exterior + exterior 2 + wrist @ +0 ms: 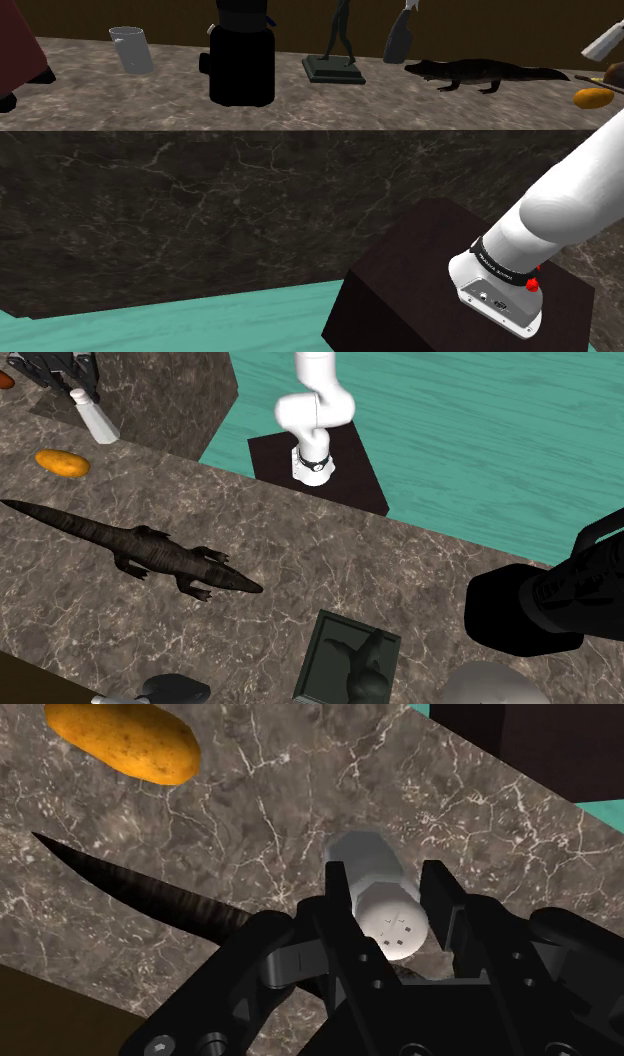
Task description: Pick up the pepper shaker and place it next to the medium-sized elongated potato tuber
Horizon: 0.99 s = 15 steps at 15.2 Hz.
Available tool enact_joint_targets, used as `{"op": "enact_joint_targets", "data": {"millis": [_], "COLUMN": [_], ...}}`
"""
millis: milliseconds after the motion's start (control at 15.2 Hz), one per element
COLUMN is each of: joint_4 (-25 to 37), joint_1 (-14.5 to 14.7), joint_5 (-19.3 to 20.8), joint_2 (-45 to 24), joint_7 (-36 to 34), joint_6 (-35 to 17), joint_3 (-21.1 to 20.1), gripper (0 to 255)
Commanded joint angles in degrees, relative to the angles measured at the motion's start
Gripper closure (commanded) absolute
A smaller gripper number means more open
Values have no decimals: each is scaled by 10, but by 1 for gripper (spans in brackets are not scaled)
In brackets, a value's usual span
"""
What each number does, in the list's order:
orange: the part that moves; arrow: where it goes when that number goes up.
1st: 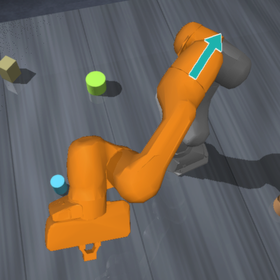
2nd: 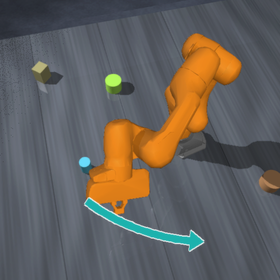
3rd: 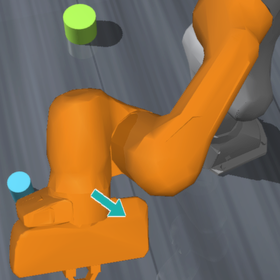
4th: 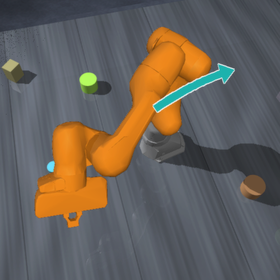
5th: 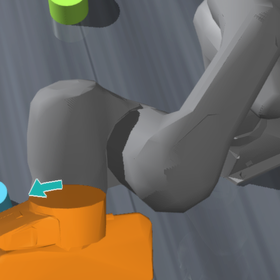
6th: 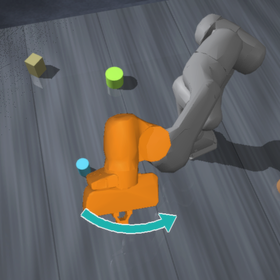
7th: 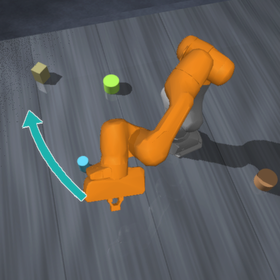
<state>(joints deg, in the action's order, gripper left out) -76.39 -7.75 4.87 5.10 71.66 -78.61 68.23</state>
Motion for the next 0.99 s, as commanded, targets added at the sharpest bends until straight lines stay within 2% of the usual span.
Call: {"op": "enact_joint_targets", "data": {"millis": [0, 66, 132, 330, 462, 528, 594, 660, 792, 924], "joint_4": [45, 72, 101, 209, 315, 452, 377, 332, 266, 215], "joint_1": [-35, -94, -165, -349, -477, -606, -549, -513, -462, -423], "joint_5": [-111, -178, -214, -307, -371, -435, -401, -385, -360, -341], "joint_2": [-104, -165, -198, -284, -343, -400, -375, -361, -342, -327], "joint_7": [96, 146, 173, 227, 243, 231, 245, 252, 260, 263], "joint_6": [11, 25, 38, 85, 129, 183, 147, 125, 89, 59], "joint_3": [87, 101, 75, 11, -33, -83, -64, -49, -29, -15], "gripper": [255, 255, 255, 255, 255, 255, 255, 255, 255, 255]}}
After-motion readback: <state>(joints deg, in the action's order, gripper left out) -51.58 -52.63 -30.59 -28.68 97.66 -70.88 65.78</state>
